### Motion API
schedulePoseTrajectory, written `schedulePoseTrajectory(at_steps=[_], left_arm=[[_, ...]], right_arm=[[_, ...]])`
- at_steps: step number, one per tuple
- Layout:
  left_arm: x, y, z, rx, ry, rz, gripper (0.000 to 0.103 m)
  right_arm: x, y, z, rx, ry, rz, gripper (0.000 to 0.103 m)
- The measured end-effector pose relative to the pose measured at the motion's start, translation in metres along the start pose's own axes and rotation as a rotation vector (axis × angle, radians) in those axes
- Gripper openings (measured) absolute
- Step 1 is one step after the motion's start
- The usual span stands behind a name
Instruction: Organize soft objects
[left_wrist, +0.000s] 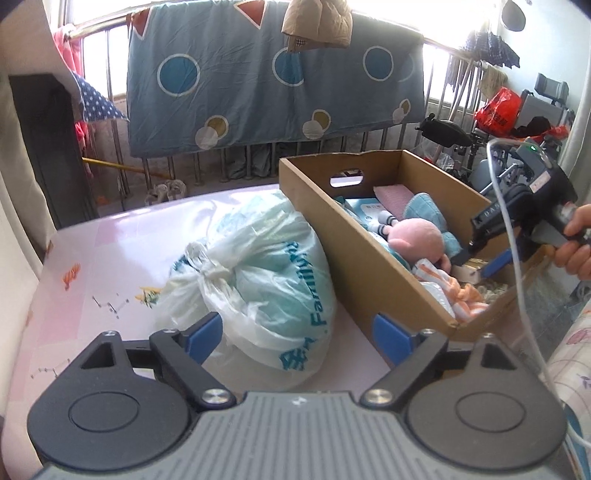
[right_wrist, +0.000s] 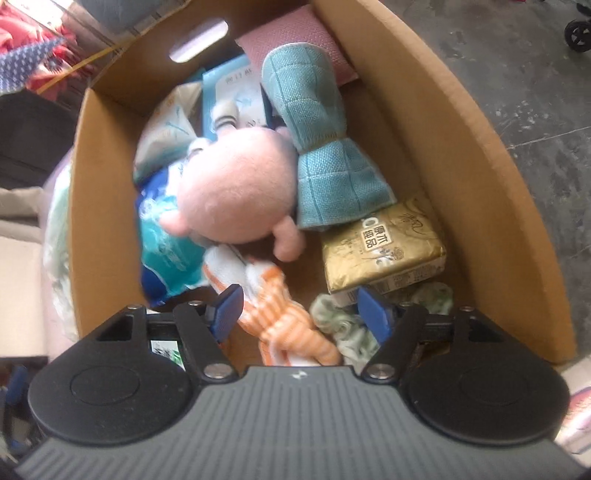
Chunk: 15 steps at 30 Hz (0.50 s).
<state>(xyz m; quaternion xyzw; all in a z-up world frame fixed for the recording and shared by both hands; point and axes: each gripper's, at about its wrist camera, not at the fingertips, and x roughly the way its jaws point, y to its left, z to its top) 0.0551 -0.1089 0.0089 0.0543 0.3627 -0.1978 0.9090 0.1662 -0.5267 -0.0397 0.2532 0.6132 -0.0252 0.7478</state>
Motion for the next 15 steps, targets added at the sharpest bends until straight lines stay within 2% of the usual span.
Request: schedulePoseTrajectory(at_steps=[4,8,11,15], left_arm=[[-0.005,-0.004,-0.005,-0.014,-0.009,0.017,0.096],[-0.015,-0.013,-0.006,-0.007,-0.036,0.037,0.102],[-0.023,-0.023,-0.005,-0.002,-0.054,0.108,0.103],[-0.033,-0.038,-0.008,0.027,-0.084,0.194,0.103]], right_arm=[[-0.030,-0.001,-0.024,0.016,-0.083,0.046,0.070],[-0.091,0.004,-0.071,-0.035,-0.301,0.128,0.079],[-0.129,0.004,-0.117,-0.085,-0.470,0.203,0.087],[-0.148,0.006,-0.176,-0.151,-0.609,0.175,0.102]])
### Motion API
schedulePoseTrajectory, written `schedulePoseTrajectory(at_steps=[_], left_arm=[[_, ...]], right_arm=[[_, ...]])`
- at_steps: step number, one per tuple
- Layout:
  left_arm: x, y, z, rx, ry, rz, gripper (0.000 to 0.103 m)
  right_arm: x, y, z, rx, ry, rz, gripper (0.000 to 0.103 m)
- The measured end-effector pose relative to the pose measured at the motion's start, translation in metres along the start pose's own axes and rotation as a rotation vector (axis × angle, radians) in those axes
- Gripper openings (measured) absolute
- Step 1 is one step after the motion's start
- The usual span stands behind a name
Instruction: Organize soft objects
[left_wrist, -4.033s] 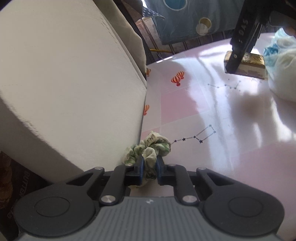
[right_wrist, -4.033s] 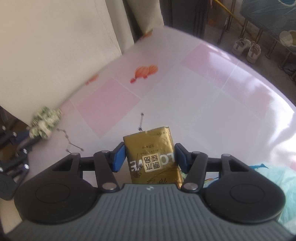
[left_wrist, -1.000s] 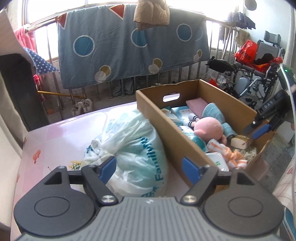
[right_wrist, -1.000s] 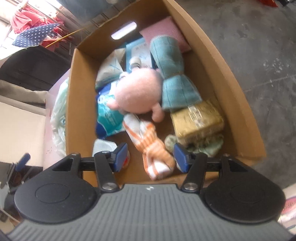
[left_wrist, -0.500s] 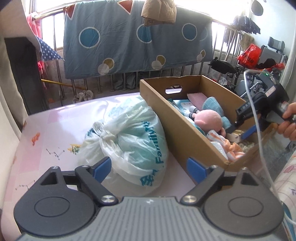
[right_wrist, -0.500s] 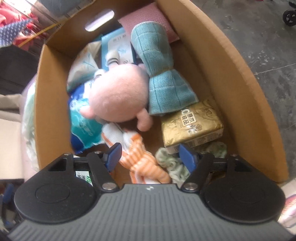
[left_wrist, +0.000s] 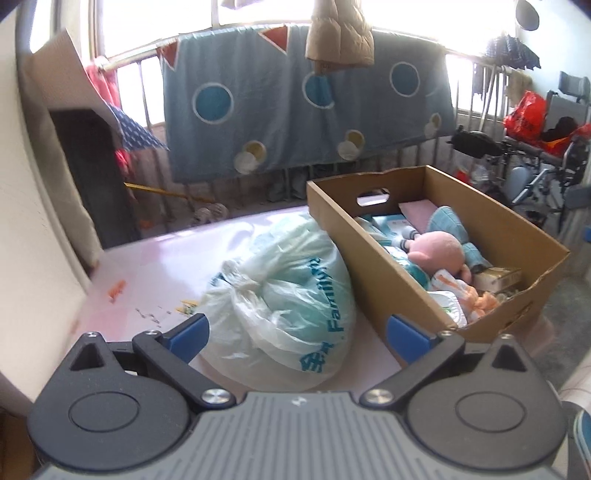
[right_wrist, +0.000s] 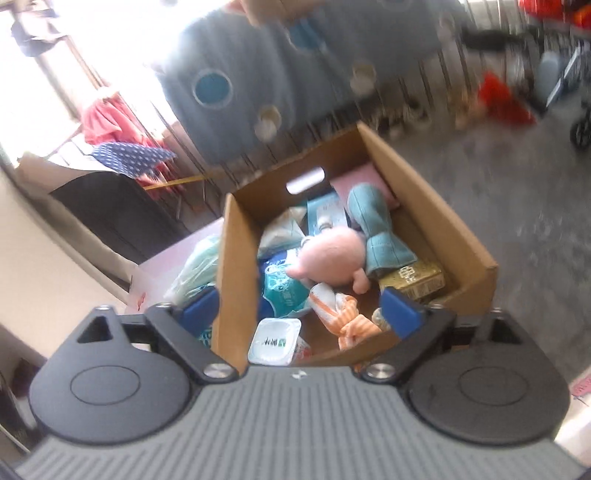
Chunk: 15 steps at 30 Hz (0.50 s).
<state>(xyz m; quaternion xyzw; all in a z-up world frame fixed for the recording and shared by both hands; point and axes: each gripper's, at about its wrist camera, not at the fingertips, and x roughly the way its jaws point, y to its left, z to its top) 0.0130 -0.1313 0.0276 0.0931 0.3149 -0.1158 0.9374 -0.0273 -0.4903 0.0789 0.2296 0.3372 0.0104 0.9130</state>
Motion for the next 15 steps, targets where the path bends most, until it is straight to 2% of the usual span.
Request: schedulePoseTrajectory(at_steps=[4,7,11,15], left_arm=[[-0.003,-0.018,0.000,0.040,0.057,0.058,0.103],[0.001,-0.029,-0.001,0.059,0.133,0.065,0.103],[0.000,-0.034,-0.001,-0.008,0.196,0.020,0.103],[-0.006,-0.043,0.001,-0.036,0.197,-0.002,0.103]], right_arm=[[-0.020,0.013,-0.034,-0.083,-0.041,-0.074,0.102],[-0.022,0.018,-0.049,-0.081,-0.004,-0.092,0.102],[-0.018,0.027,-0.062,-0.091,0.052,-0.124,0.102],[-0.012,0.036,-0.072,-0.113,0.081,-0.109,0.102]])
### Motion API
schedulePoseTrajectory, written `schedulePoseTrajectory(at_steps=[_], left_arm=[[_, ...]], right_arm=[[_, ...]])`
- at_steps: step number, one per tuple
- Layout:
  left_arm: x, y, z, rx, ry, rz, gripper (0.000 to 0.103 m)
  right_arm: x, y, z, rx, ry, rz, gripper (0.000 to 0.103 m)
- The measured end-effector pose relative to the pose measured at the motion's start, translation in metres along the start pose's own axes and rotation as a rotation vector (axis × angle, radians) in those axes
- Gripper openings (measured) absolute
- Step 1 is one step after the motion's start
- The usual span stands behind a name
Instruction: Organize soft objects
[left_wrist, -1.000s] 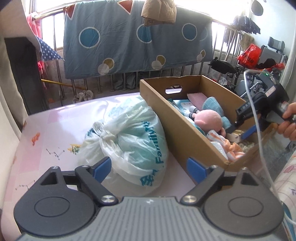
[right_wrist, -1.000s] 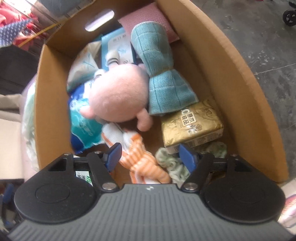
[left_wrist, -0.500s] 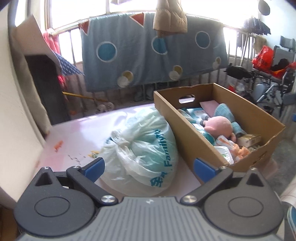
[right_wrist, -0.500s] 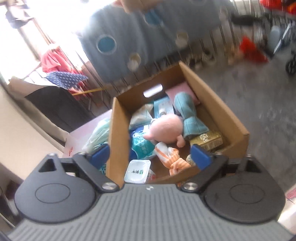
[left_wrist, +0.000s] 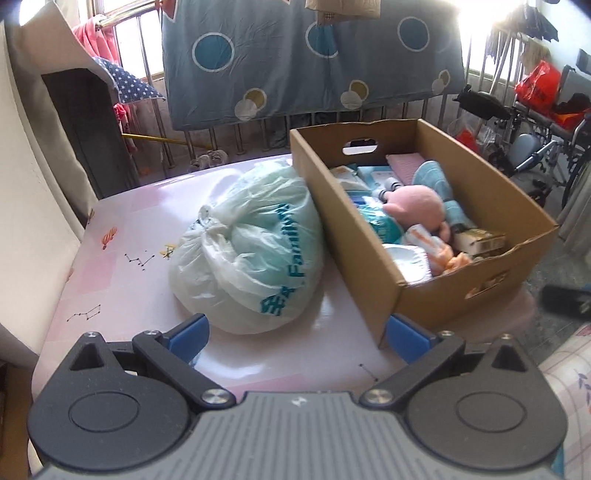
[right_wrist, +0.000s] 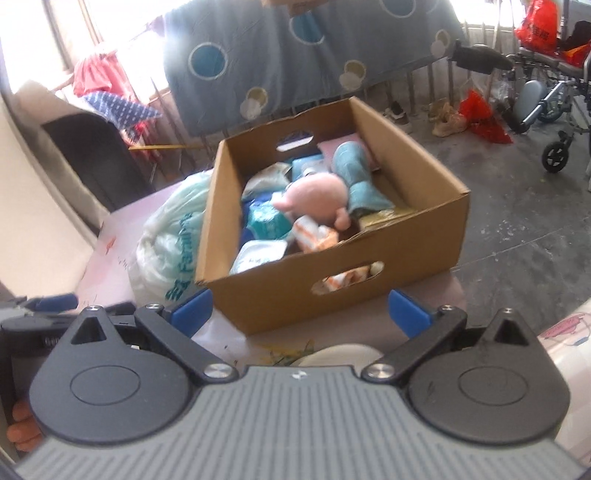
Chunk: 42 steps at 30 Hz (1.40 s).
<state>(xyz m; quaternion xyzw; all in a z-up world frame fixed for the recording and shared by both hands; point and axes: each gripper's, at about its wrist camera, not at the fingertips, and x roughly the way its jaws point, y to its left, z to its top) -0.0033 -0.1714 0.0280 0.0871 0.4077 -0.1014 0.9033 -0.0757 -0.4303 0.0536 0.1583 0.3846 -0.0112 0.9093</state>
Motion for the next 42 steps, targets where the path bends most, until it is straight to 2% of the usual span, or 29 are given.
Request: schedulePoseTrajectory(at_steps=[5,15,23,42], left_arm=[[-0.005,-0.013,0.002,0.009,-0.014,0.003,0.103],[0.002,-0.018,0.006,-0.002,-0.002,0.008,0.103],[0.003,-0.012,0.005,-0.017,-0.007,0.020,0.103],[0.005,0.009,0.007,-0.071,0.000,0.005,0.103]], right_arm=[[0.006,0.009,-0.004,-0.044,0.002,-0.022,0.102],[0.015,-0.001,0.004,-0.041,0.002,-0.002,0.102],[0.027,0.006,0.005,-0.056,0.029,0.031,0.102],[0.046,0.020,0.012,-0.091,0.063,0.039,0.102]])
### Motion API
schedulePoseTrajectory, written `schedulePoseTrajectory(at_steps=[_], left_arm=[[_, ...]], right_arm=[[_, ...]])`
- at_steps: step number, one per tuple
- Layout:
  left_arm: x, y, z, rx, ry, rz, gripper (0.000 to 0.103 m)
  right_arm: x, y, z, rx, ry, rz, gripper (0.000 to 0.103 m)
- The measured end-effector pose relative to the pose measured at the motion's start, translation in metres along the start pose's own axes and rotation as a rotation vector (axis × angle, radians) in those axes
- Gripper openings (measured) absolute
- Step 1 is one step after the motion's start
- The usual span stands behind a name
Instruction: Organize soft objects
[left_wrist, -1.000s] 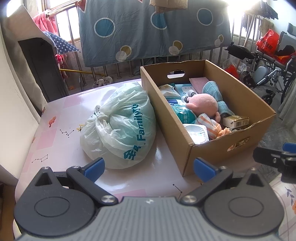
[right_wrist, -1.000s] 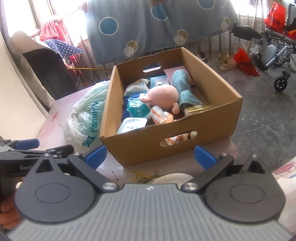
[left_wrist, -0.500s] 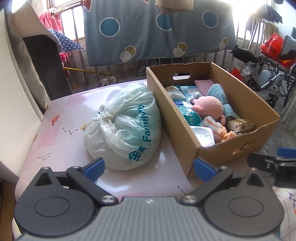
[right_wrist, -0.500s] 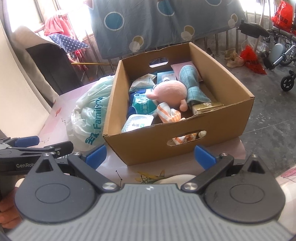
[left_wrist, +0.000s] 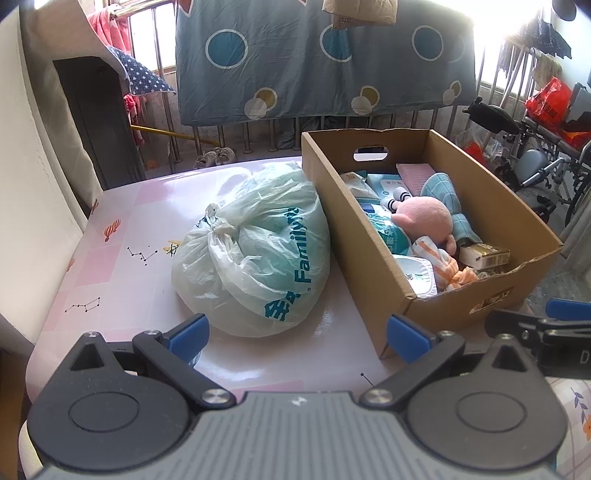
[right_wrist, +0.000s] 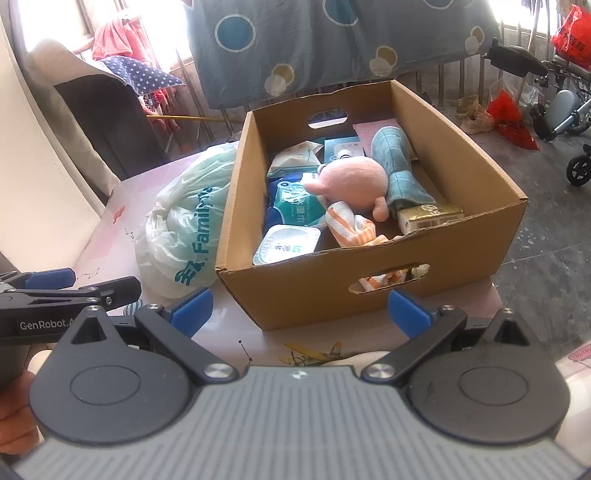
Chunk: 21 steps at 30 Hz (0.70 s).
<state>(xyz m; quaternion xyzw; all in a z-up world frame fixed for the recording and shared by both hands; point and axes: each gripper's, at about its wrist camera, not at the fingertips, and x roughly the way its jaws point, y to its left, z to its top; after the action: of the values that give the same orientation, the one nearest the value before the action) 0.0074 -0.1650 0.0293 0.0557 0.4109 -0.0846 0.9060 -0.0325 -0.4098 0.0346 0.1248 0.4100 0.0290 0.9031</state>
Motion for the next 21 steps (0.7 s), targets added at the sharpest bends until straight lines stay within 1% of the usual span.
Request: schedulePoseTrajectory(at_steps=[21], left_arm=[[0.0021,0.0040,-0.0001,-0.009,0.003,0.009,0.103]], right_arm=[[0.0013,0.0030,0.0043,-0.019,0.006,-0.001,0.102]])
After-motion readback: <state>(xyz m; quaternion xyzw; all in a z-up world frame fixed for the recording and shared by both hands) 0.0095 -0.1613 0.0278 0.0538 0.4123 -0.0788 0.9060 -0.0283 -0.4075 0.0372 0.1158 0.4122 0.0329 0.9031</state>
